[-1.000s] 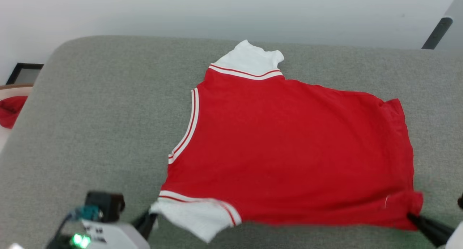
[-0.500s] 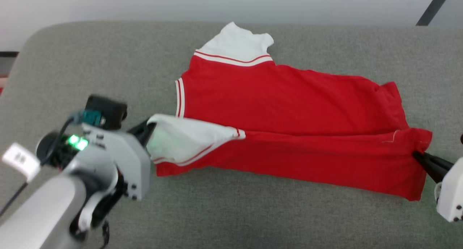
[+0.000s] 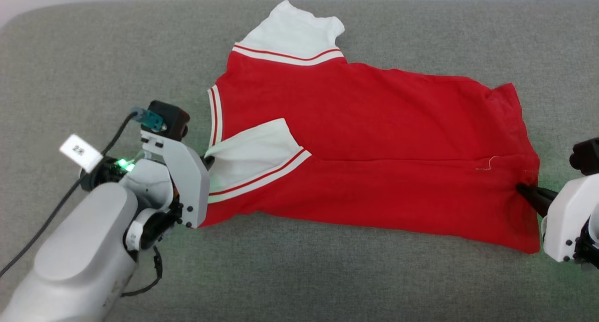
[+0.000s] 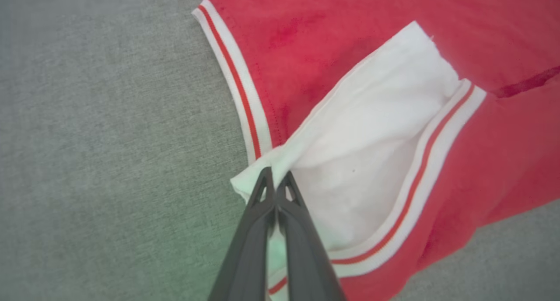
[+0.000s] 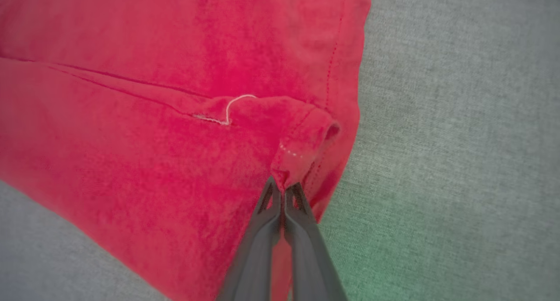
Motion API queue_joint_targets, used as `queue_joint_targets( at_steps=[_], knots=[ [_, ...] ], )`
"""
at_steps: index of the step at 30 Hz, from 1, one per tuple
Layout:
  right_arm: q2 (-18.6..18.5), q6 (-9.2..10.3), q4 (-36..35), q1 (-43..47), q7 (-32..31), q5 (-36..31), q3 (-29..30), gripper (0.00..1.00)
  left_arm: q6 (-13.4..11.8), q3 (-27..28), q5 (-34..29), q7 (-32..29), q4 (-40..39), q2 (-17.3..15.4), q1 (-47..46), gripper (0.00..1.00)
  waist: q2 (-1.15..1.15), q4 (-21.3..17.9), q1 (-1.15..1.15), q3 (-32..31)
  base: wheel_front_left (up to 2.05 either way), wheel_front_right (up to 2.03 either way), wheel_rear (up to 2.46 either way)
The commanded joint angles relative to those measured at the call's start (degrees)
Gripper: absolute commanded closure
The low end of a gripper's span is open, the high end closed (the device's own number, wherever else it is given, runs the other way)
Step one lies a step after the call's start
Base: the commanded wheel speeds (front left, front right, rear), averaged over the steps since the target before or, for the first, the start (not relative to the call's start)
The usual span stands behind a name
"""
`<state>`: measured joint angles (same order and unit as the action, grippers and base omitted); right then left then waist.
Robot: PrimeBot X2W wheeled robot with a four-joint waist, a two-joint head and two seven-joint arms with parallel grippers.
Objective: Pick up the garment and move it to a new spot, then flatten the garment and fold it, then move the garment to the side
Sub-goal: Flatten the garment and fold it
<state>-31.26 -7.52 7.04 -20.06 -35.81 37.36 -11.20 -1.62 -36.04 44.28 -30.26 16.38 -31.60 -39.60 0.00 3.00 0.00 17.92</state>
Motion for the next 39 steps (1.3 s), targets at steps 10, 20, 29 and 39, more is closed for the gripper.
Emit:
queue_joint_targets(
  at_steps=[10, 20, 29, 39],
  knots=[
    [-0.05, 0.06, 2.89, -3.79, -0.55, 1.46, -2.87, 0.75, 1.56, 0.36, 3.10, -1.82, 8.18, 2.64, -3.31, 0.35, 0.00, 0.20, 0.00, -0.98, 0.00, 0.00, 0.00],
    [-0.69, 0.06, 3.72, -3.99, -0.20, 2.01, -4.30, 0.00, 1.53, 1.25, 4.43, -0.99, 8.95, 2.63, -2.71, 0.00, 0.00, 0.51, 0.00, -5.16, 0.00, 0.00, 0.00],
    [-1.29, 0.07, -0.78, -2.20, 4.65, 0.17, -3.12, 0.00, -0.69, 2.02, 4.75, -0.42, 4.51, 1.29, -0.01, 0.00, 0.00, 0.78, 0.00, -8.36, 0.00, 0.00, 0.00],
    [1.71, 0.06, -9.95, 3.95, 9.71, -3.19, 2.33, 0.00, -6.16, 3.39, 7.35, -4.23, -1.93, -1.10, 5.28, 0.00, 0.00, -0.56, 0.00, -10.70, 0.00, 0.00, 0.00]
  ],
)
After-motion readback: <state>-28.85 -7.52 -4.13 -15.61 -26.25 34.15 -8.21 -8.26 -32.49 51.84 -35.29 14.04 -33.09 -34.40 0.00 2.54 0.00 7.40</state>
